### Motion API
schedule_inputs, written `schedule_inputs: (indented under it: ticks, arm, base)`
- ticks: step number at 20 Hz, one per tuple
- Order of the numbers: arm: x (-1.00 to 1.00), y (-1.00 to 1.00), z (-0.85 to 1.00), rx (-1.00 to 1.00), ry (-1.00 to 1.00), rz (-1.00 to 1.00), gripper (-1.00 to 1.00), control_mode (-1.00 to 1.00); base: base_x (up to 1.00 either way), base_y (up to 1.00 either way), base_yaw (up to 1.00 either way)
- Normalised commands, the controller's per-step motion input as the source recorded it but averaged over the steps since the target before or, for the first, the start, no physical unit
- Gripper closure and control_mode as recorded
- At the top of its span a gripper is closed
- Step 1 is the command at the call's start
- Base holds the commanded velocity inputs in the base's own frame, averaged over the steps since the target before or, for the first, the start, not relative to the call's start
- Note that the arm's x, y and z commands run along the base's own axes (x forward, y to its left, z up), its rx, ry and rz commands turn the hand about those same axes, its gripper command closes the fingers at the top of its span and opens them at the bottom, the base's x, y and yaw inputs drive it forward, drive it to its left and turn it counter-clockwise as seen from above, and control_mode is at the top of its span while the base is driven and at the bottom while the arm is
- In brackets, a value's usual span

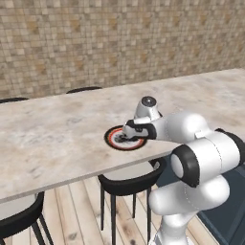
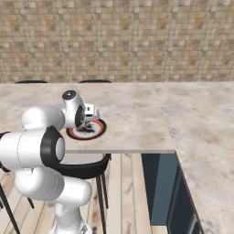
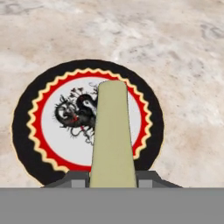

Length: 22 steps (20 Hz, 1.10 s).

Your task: Retrieve the butter from the fridge and place it on a plate on the dining table. Then retrieve the butter knife by the fridge and place it near the plate.

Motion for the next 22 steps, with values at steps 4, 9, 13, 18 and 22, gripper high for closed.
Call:
schedule_inputs:
  ticks: [4,9,13,18,22]
  arm:
    - [0.03,0.14,-0.14,0.00,0.00,0.00,1.00,-1.00]
    - [0.00,0.03,-0.24,0.00,0.00,0.00,1.00,-1.00]
    - [0.06,0.00,-0.32,0.00,0.00,0.00,1.00,-1.00]
    - [0.18,0.00,-0.20,0.00,0.00,0.00,1.00,-1.00]
    - [0.16,0.00,-0.15,0.00,0.00,0.00,1.00,-1.00]
  base:
    - [0.00,0.00,0.00]
    - [0.00,0.00,0.00]
    - [0.00,0.00,0.00]
    - [0.00,0.00,0.00]
    - [0.00,0.00,0.00]
